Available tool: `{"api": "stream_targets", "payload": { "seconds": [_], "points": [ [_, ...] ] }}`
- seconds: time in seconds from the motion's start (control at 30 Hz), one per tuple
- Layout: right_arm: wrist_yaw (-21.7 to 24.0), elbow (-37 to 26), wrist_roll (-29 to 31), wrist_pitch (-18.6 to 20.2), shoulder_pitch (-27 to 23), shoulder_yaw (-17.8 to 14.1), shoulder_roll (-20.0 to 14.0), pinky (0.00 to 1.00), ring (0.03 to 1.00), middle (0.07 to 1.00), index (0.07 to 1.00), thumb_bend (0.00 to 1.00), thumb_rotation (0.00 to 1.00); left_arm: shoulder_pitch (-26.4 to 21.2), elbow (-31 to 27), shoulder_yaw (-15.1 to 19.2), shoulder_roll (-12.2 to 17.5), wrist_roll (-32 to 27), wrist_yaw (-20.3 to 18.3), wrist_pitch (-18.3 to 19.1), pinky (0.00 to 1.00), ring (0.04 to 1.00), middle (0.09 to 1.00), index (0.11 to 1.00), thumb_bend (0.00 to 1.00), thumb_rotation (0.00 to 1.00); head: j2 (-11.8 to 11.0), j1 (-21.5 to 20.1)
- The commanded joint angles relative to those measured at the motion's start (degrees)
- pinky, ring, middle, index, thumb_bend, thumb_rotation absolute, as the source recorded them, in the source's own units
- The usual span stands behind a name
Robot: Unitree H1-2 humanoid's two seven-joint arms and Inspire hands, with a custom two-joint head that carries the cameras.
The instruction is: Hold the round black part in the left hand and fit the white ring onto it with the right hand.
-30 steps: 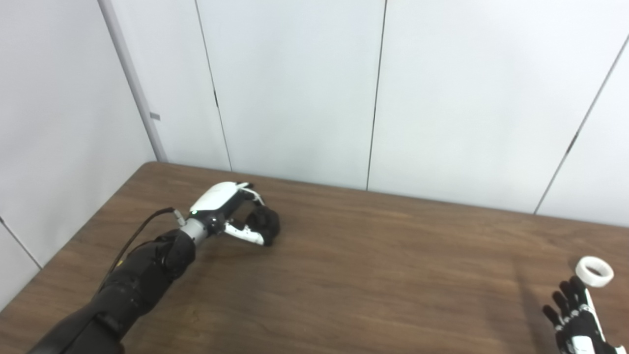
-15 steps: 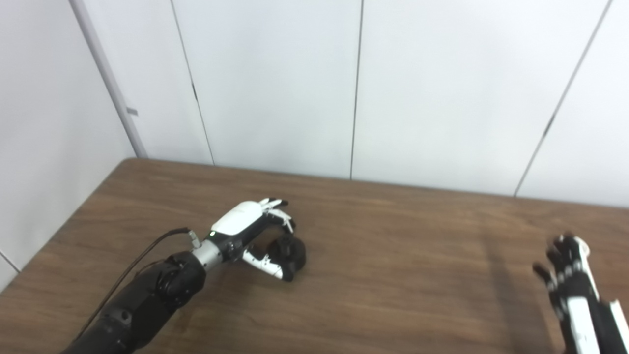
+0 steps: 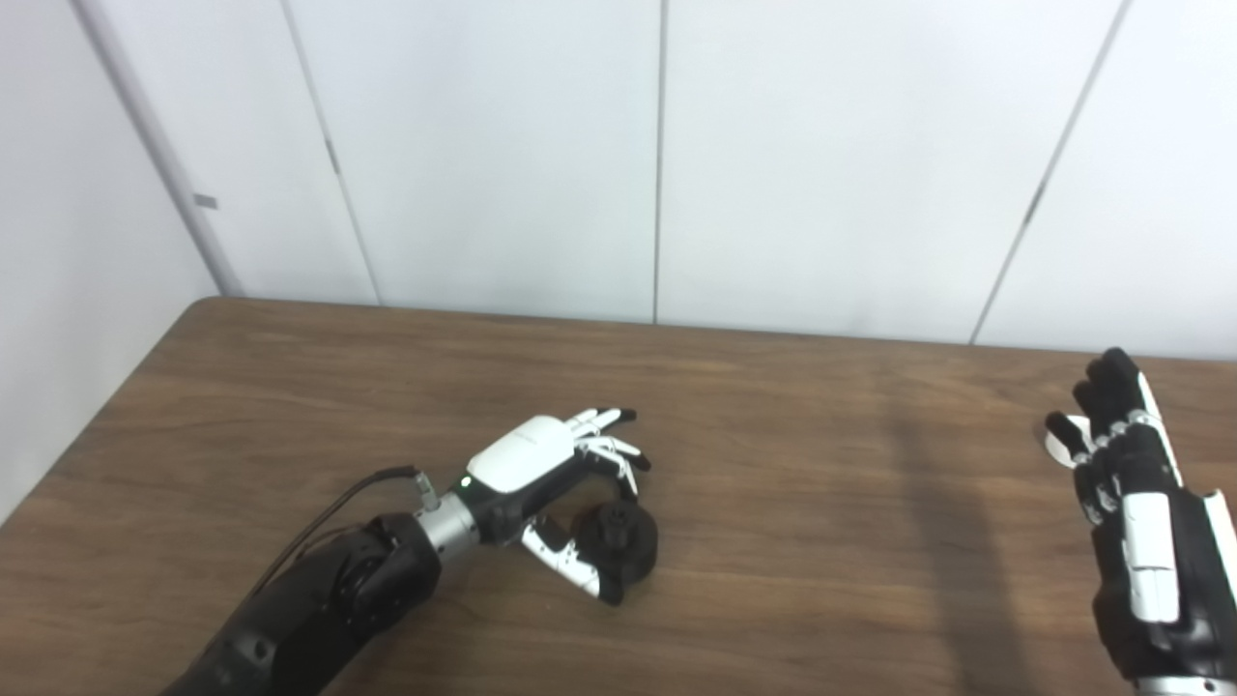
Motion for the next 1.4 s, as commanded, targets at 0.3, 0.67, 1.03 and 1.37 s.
{"api": "stream_targets", "payload": {
  "seconds": [0.3, 0.67, 1.03, 1.37],
  "points": [
    [-2.2, -8.1, -4.4, 4.3, -2.9, 1.0, 1.6, 0.83, 0.930, 0.944, 0.920, 0.54, 0.87, 1.8, -6.0, -1.5, -0.7, 1.7, -6.8, -0.8, 1.00, 1.000, 0.859, 0.480, 0.52, 0.06, 2.6, -3.6],
    [-2.1, -14.5, -4.4, 10.1, -5.6, 0.5, 1.6, 0.86, 0.930, 0.940, 0.920, 0.61, 0.86, -0.4, -0.4, -6.8, 1.0, 2.3, -4.8, -0.8, 1.00, 1.000, 0.860, 0.480, 0.52, 0.06, 3.6, -6.3],
    [-2.0, -17.3, -7.9, 12.7, -7.6, 0.5, 0.3, 0.76, 0.889, 0.918, 0.897, 0.61, 0.85, -2.5, 4.5, -10.4, 1.3, 1.7, -0.4, -0.8, 1.00, 1.000, 0.860, 0.480, 0.53, 0.06, 3.0, -7.8],
    [-1.9, -19.4, -8.7, 16.9, -8.9, -0.2, -0.8, 0.78, 0.905, 0.927, 0.901, 0.64, 0.86, -4.9, 8.4, -14.4, 1.1, 0.8, 4.2, -0.8, 1.00, 1.000, 0.860, 0.480, 0.53, 0.06, 1.3, -9.4]
  ]
}}
